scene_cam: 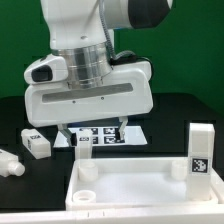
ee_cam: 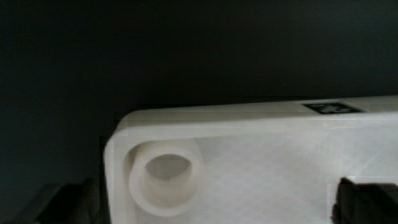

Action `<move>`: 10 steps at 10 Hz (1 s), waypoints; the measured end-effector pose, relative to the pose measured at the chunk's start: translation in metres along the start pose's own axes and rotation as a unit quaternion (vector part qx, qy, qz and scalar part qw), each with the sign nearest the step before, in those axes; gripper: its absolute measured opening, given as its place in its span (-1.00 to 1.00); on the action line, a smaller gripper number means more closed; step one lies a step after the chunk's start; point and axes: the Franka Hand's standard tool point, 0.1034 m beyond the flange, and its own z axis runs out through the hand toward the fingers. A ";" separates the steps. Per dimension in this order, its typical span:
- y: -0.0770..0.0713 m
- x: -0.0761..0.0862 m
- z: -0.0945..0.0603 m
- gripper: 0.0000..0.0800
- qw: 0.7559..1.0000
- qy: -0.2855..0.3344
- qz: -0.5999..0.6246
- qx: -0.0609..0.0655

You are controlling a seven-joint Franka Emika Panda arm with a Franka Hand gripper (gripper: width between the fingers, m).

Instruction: Assemble desk

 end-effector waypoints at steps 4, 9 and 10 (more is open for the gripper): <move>0.012 -0.014 0.012 0.62 0.999 -0.035 0.022 -0.008; 0.013 -0.017 0.010 0.62 0.998 -0.047 0.037 -0.014; 0.013 -0.017 0.010 0.62 0.998 -0.047 0.035 -0.015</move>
Offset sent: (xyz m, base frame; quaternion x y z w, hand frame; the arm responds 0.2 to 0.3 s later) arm -0.0228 -0.0265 -0.0131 -0.0550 -0.0738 0.0217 0.9955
